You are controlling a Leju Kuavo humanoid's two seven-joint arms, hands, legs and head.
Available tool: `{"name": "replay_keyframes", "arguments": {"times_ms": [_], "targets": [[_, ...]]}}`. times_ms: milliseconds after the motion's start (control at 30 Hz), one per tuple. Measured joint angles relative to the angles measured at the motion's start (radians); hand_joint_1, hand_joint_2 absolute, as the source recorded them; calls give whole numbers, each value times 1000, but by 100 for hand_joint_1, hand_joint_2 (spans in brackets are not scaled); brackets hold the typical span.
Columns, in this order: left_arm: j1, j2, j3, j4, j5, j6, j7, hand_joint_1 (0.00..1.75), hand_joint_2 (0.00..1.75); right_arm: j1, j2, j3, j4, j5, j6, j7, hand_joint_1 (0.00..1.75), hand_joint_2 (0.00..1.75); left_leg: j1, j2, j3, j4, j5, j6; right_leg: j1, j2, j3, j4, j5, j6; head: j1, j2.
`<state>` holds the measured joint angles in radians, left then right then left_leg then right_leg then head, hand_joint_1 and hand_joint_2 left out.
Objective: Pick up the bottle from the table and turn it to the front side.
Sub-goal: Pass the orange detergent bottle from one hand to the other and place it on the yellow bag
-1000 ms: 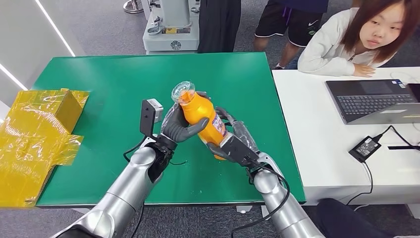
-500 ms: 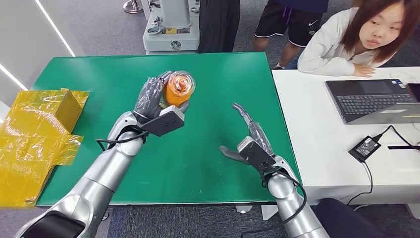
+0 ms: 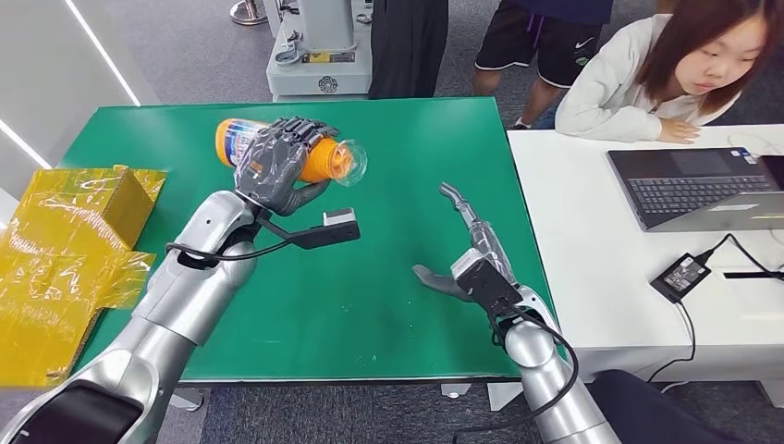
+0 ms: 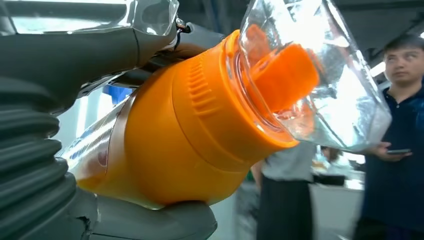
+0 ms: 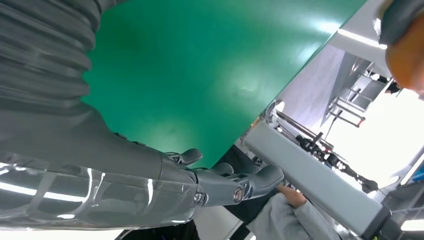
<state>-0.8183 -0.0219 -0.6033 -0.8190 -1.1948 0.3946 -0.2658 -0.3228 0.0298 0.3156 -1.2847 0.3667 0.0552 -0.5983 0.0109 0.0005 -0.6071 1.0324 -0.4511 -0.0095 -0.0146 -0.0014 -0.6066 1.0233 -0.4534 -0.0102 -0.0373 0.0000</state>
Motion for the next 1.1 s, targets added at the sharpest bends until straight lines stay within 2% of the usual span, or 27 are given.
{"name": "replay_keyframes", "arguments": {"times_ms": [233,467,700,933,1033,1100], "targets": [[-36,37,-12,18,-139,14,31,175,175,30,-18,-1,-51,-11,-5,4,0,175,0,0,0,0,0,0,0,0,0,0,0,0,0,0],[-62,86,-50,46,-359,38,142,175,175,38,-27,-2,-60,-20,0,-4,0,175,0,0,0,0,0,0,0,0,0,0,0,0,0,0],[-117,144,-152,109,-367,37,226,175,175,61,-34,-18,-78,-32,-3,-9,0,175,0,0,0,0,0,0,0,1,0,0,0,0,0,0],[-155,195,-180,156,-366,21,215,175,175,96,-51,-37,-109,-47,-10,-12,0,175,0,1,0,0,0,0,0,1,0,0,0,0,0,0],[-156,235,-179,157,-365,11,205,175,175,103,-58,-47,-114,-64,-9,-19,0,175,0,3,0,-1,0,0,0,3,0,1,0,0,0,0],[-150,277,-175,154,-366,14,204,175,175,104,-61,-50,-112,-72,-6,-30,0,175,0,4,0,-1,0,0,0,4,-1,1,0,0,0,0]]}}
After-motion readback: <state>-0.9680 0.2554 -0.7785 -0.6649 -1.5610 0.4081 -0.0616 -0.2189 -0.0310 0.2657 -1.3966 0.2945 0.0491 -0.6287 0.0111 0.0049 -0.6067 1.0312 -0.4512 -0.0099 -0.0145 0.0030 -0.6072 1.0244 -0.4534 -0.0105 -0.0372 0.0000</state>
